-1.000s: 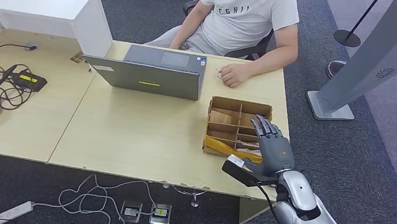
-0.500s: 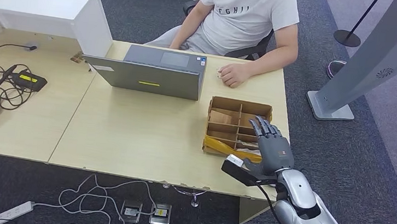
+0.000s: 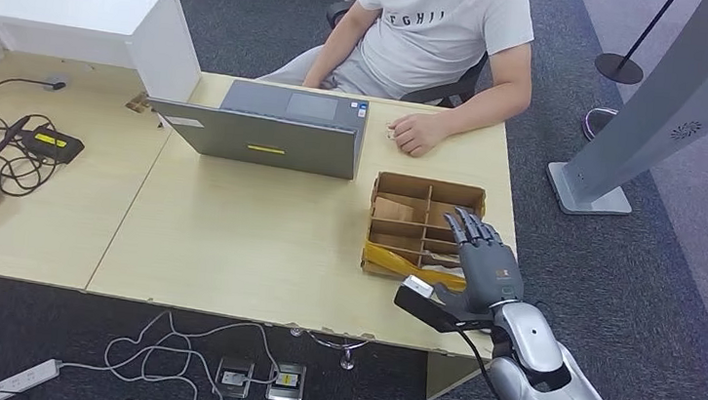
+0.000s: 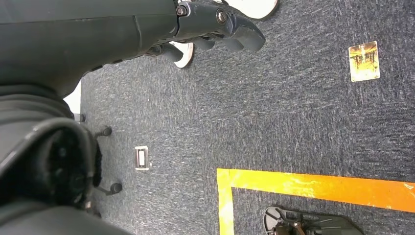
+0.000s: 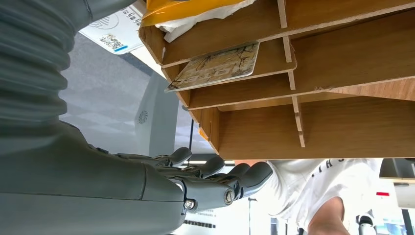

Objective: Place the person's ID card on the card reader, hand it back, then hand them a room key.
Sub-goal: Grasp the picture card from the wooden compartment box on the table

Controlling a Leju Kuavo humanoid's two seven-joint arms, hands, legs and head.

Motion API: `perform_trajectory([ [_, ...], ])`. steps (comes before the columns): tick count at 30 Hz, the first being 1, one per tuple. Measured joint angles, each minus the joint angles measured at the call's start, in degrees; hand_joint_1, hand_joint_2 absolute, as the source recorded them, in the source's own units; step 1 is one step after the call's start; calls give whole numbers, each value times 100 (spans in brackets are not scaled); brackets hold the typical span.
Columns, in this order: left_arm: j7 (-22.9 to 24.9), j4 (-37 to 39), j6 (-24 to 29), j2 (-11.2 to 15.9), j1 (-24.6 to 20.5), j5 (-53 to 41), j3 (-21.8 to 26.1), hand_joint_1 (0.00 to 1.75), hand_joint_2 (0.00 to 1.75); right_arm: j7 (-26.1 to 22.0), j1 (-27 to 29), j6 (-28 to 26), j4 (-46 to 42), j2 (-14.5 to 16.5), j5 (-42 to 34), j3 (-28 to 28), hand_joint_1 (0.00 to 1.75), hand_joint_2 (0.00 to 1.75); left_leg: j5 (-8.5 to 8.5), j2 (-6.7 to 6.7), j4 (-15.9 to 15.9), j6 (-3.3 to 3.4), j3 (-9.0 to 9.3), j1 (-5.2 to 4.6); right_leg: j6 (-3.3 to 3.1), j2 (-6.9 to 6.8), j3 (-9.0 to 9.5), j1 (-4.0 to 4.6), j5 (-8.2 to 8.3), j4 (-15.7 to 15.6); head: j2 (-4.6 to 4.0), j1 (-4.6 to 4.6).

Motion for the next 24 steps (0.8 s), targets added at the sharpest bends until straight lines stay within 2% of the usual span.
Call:
perform_trajectory([
  [13,-58,0,-27,5,0,-17,0,0,0,71,0,15,0,8,123,-36,0,175,0,0,0,0,0,0,0,0,0,0,0,0,0,0],
  [17,-81,0,-34,22,0,-17,0,0,0,99,-1,8,7,7,344,-63,175,175,0,0,0,0,0,0,0,0,0,0,0,0,0,0],
  [24,-79,0,-11,31,1,16,0,0,0,29,-47,93,78,34,405,-97,175,175,0,0,0,0,-1,0,0,0,0,0,0,0,0,1],
])
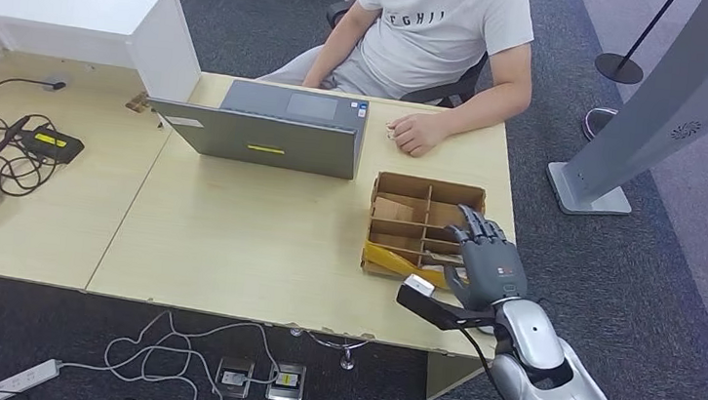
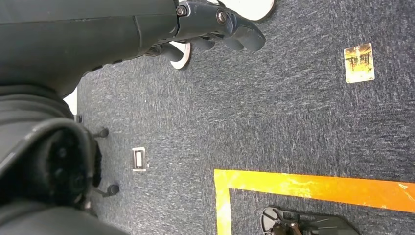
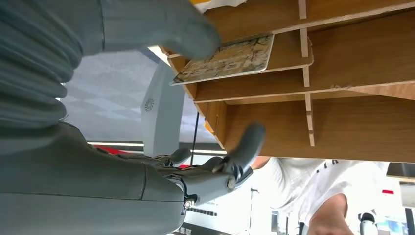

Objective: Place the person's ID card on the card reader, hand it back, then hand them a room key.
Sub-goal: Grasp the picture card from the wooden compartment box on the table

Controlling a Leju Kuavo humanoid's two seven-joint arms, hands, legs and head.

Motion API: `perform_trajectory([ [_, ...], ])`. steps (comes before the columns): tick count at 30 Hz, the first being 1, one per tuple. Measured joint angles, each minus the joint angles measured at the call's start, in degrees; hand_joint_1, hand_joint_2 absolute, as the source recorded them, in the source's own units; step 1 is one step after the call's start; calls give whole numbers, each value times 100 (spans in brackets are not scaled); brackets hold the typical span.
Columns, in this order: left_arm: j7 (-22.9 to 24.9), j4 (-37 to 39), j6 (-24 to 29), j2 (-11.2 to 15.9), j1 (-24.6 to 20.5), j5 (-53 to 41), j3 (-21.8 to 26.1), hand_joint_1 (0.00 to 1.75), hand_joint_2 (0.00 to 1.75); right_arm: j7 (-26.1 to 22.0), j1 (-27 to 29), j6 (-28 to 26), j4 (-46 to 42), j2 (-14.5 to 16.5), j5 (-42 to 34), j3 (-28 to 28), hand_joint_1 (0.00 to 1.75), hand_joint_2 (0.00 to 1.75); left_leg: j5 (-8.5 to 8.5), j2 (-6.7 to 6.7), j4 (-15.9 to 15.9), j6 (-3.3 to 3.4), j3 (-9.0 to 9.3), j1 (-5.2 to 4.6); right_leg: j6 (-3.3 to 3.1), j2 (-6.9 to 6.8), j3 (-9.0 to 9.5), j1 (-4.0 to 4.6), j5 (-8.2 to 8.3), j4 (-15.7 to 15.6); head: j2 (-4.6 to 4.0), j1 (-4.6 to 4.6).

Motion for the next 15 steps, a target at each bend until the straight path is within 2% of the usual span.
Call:
perform_trajectory([
  [15,6,0,-4,0,1,-16,0,0,0,22,-21,43,126,85,-101,-1,175,175,0,0,0,0,1,0,0,0,0,0,0,-1,0,0],
])
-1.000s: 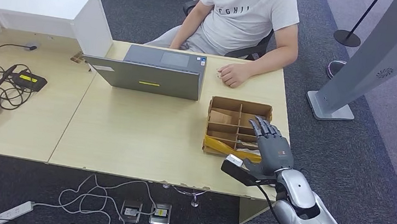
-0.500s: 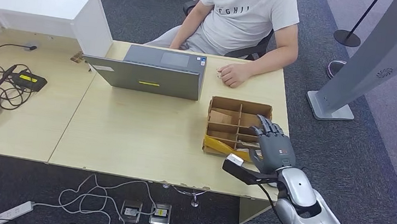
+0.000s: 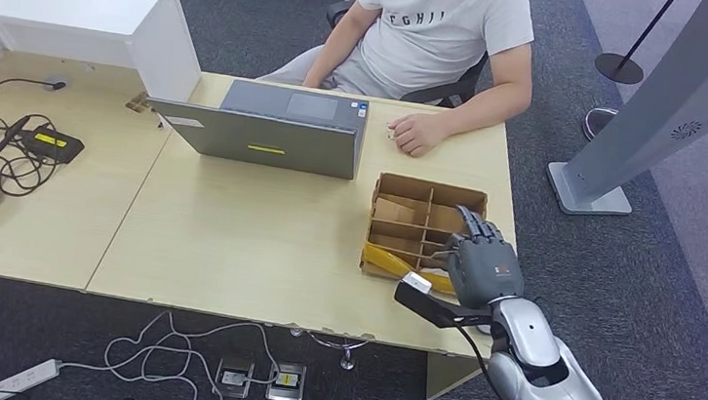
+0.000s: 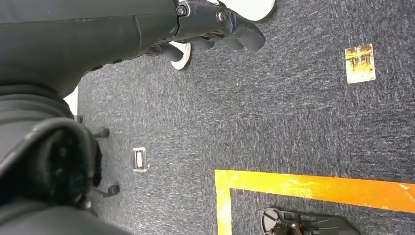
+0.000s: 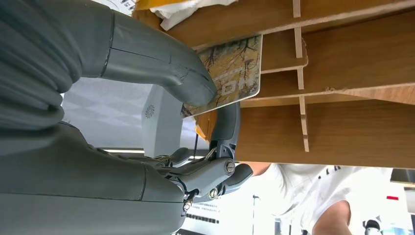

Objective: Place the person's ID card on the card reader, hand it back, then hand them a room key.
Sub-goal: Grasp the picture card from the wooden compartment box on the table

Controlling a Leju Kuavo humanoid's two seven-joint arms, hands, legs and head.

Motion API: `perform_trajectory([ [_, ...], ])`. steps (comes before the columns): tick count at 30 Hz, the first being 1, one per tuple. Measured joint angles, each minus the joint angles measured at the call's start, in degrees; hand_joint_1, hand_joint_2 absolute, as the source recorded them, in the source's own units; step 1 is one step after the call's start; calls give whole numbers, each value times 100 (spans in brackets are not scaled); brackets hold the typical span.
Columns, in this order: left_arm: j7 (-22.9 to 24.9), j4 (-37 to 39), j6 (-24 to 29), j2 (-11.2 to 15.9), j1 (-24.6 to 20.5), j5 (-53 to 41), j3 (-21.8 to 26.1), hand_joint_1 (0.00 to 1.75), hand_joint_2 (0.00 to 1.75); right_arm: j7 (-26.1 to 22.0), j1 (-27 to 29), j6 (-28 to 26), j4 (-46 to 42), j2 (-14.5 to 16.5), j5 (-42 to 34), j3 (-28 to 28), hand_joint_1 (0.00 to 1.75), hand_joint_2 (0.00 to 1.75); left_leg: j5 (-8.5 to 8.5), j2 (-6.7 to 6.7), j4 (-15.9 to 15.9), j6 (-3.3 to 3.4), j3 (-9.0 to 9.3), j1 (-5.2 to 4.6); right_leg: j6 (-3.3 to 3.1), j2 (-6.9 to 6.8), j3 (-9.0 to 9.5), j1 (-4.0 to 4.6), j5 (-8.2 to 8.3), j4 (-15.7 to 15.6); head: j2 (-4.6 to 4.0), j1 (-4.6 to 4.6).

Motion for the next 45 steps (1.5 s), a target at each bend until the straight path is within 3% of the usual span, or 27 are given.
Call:
perform_trajectory([
  [13,1,0,15,0,-1,-18,0,0,0,37,123,121,-47,146,-141,4,175,175,0,1,0,0,2,1,0,2,0,1,0,0,0,1],
  [32,1,0,37,-2,-1,-43,0,0,0,-93,262,-120,-58,199,-407,67,175,175,0,10,0,-1,3,4,0,13,0,4,0,0,0,0],
  [45,1,2,33,-2,1,-70,0,0,0,-40,145,-430,-273,153,-12,-50,175,175,0,14,0,-1,3,3,0,15,0,4,1,0,0,-1],
])
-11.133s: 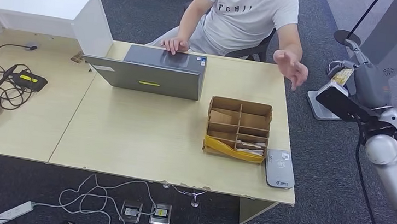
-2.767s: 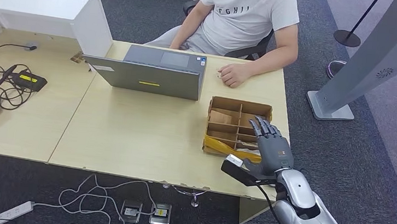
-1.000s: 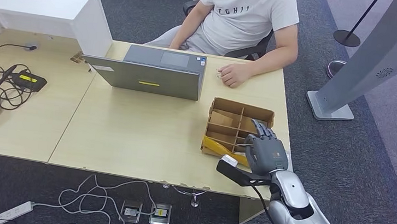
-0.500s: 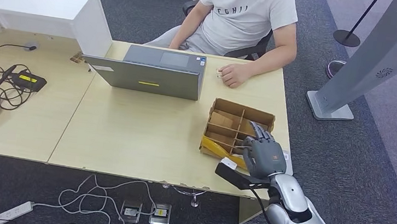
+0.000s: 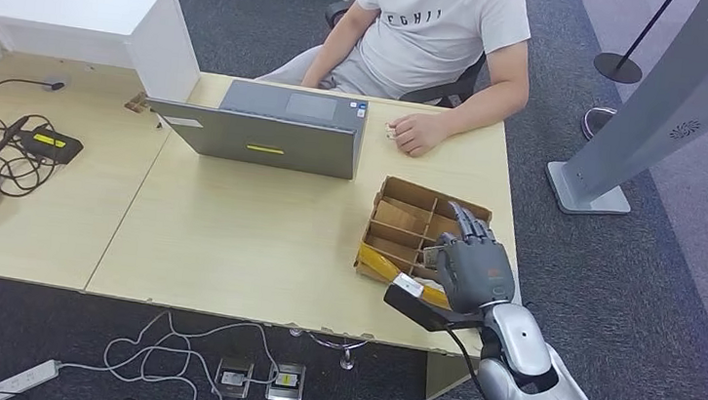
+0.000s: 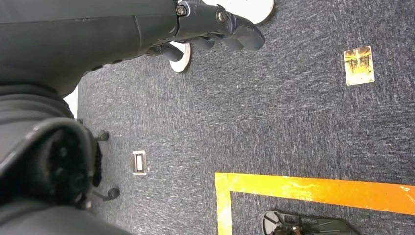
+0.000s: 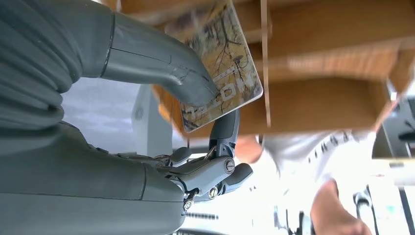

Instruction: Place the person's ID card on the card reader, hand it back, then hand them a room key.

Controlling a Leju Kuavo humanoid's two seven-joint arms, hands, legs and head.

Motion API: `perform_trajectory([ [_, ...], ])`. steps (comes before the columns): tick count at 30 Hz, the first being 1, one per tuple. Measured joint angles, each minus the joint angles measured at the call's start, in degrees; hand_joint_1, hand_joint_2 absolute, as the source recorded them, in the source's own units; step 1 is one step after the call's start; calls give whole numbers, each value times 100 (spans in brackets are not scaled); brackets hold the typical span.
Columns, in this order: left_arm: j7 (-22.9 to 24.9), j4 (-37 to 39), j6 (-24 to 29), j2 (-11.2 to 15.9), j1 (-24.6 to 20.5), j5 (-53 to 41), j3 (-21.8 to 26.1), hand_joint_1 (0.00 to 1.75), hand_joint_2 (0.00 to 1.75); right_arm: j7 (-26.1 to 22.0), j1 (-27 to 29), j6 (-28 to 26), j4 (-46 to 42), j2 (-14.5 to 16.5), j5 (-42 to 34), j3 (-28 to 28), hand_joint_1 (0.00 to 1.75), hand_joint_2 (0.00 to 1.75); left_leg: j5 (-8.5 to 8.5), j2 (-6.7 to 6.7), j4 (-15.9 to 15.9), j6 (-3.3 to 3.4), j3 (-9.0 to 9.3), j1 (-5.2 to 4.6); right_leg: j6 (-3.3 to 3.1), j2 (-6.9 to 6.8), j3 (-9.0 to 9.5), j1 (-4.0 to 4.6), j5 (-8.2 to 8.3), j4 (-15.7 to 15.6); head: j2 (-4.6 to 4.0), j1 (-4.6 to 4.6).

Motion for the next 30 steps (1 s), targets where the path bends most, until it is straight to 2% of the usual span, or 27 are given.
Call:
perform_trajectory([
  [10,-31,0,-3,0,1,-29,-1,0,0,-249,-283,-69,-589,-214,161,-521,175,175,0,0,0,0,1,-1,0,0,0,0,0,0,0,1],
  [20,-44,0,-24,1,1,-44,-2,0,0,-298,-326,-150,-881,-292,111,-781,175,175,0,0,0,0,0,0,0,0,0,0,0,0,0,0],
  [30,-125,0,-54,1,-2,-75,-2,0,0,-598,-515,-975,-633,-284,149,-855,175,175,0,0,0,0,-3,0,0,0,0,0,0,1,0,0],
])
